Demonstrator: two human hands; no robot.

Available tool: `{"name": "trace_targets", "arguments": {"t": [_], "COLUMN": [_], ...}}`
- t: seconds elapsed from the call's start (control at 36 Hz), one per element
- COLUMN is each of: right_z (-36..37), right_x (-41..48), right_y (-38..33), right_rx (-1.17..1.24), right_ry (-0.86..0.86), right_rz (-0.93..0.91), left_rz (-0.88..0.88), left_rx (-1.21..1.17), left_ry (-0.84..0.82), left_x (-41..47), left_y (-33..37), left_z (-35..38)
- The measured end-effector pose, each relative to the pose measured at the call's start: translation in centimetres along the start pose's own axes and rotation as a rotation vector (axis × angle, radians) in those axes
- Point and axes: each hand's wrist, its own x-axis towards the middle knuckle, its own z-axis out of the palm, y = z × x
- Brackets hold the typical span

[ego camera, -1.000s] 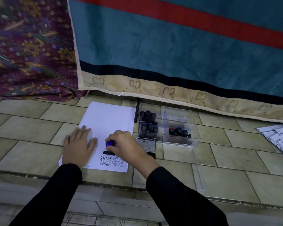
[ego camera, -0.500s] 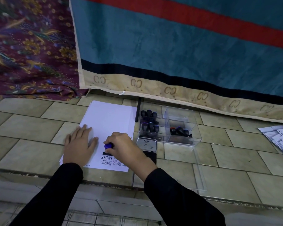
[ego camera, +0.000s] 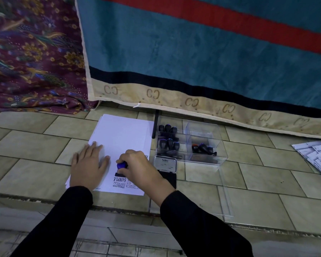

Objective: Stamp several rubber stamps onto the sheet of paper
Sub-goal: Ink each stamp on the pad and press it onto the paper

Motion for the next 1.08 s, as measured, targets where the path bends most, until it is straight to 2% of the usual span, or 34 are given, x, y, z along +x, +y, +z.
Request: {"name": "trace_targets", "arguments": {"t": [0.17, 0.33, 0.44, 0.56, 0.75, 0.83, 0.94, 1.08], "right_z": [0.5, -0.2, -2.6, -6.3, -12.9, -13.9, -13.8, -13.6], "right_x": [-1.0, -0.4, -0.3, 0.2, 2.0, 3.0, 4.2, 5.3], "right_y": [-0.1, 0.9, 2.7, 5.2, 11.4, 13.5, 15.2, 15.1], "right_rx": [-0.004, 0.122, 0.286, 0.329, 0.288, 0.179, 0.018, -0.085], "right_ry": [-0.025, 0.017, 0.233, 0.475, 0.673, 0.644, 0.493, 0.368], "right_rz": [-0.059, 0.045, 0.141, 0.208, 0.383, 0.439, 0.495, 0.488], "left_rz": [-0.012, -0.006, -0.002, -0.008, -0.011, -0.015, -0.023, -0.025], "left_rx": [-0.012, 0.008, 0.013, 0.013, 0.022, 0.026, 0.019, 0.022], "left_ry": [-0.001, -0.007, 0.0, -0.007, -0.005, -0.011, -0.013, -0.012], "left_x": [0.0, 0.0, -0.1, -0.2, -0.2, -0.3, -0.2, -0.2], "left_y": [0.0, 0.1, 0.1, 0.3, 0.7, 0.7, 0.5, 0.5], "left_z": [0.0, -0.3, -0.5, -0.6, -0.9, -0.9, -0.6, -0.6]}}
